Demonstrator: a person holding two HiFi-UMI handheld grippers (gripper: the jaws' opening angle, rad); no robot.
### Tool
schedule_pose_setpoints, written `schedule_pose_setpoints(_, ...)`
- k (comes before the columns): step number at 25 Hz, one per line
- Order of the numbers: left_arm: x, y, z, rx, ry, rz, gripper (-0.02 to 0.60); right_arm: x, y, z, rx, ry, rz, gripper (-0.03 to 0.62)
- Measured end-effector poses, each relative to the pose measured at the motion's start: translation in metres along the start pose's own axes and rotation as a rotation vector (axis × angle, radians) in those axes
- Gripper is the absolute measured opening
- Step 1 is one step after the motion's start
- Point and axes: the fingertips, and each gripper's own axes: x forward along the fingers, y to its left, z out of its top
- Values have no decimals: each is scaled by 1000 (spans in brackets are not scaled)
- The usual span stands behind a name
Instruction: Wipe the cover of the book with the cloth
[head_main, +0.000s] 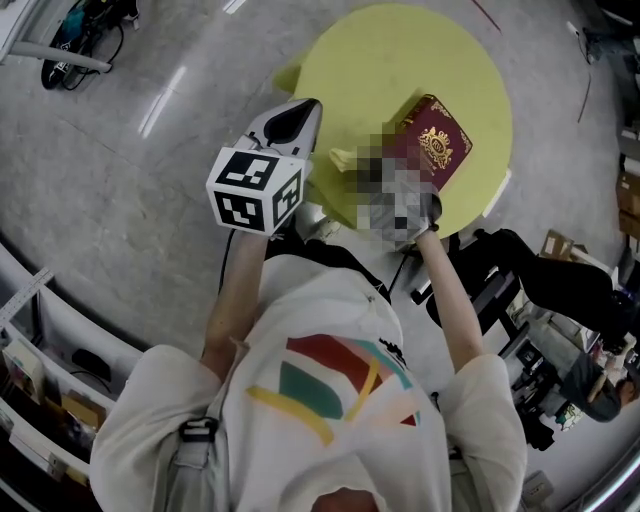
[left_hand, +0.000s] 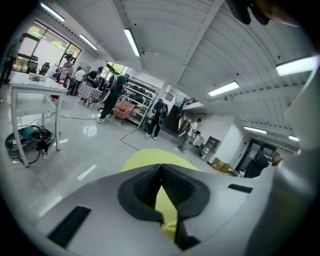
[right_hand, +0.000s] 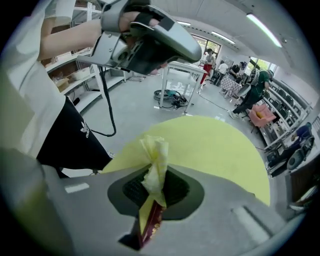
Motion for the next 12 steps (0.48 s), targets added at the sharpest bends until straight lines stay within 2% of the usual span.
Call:
schedule_pose_setpoints(7, 0, -10, 16, 38, -25, -14, 15, -3, 7, 6, -1, -19, -7, 29)
schedule_pose_setpoints(10, 0, -16, 24, 64, -33, -25, 15, -17, -13, 15, 17, -58, -60, 29)
schedule_pose_setpoints(12, -1, -20, 34, 87, -46, -32, 15, -35, -37, 28, 40, -107, -124, 29)
